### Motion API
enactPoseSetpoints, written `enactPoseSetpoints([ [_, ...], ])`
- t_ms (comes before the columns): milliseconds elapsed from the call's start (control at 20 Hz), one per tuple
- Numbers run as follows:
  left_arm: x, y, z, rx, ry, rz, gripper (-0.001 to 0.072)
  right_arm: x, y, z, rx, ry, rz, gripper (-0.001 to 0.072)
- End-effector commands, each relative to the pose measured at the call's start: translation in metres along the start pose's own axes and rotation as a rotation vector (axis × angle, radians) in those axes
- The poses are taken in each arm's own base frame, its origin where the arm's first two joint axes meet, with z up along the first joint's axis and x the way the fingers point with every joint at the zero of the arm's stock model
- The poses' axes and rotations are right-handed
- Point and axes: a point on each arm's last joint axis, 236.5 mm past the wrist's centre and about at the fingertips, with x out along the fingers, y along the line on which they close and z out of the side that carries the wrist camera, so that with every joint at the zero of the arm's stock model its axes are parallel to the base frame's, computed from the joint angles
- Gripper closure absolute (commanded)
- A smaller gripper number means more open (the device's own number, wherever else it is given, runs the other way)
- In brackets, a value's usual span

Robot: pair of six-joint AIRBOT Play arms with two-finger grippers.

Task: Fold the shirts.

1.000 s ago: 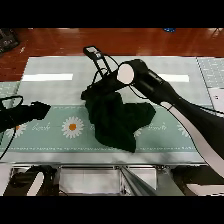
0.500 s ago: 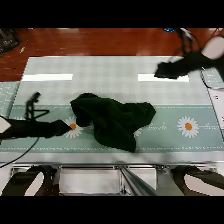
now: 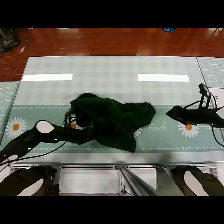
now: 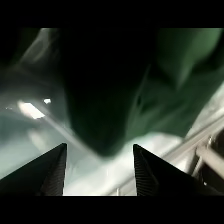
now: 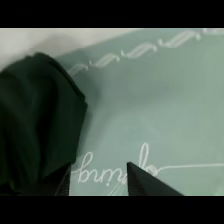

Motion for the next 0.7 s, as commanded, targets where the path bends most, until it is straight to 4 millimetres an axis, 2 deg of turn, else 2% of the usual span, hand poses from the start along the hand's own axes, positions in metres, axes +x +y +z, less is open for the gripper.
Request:
enactPoseSetpoints([
  [0,0.031,-0.012,0.016,0.006,-0.004,0.002,0.0206,0.006,-0.005,-0.022,0.029,0.039,0.015,0.0305],
  [50,0.033,-0.019,0.021,0.032,0.015,-0.011,0.0407,0.007,-0.004,-0.022,0.033,0.04,0.018,0.0305],
  [100,0.031,-0.028,0.025,0.081,0.034,-0.032,0.068,0.007,-0.003,-0.022,0.039,0.041,0.024,0.0305],
  [200,0.016,-0.042,0.032,0.193,0.066,-0.071,0.069,0.014,0.004,-0.025,0.069,0.068,0.064,0.0305],
  [400,-0.022,-0.039,0.055,0.189,0.049,-0.094,0.069,0.046,0.012,-0.026,0.162,0.141,0.153,0.0305],
  [550,-0.03,-0.036,0.062,0.181,0.032,-0.099,0.069,0.08,0.022,-0.037,0.171,0.213,0.174,0.0305],
  [650,-0.03,-0.036,0.062,0.183,0.031,-0.099,0.069,0.1,0.037,-0.036,0.136,0.247,0.175,0.0305],
])
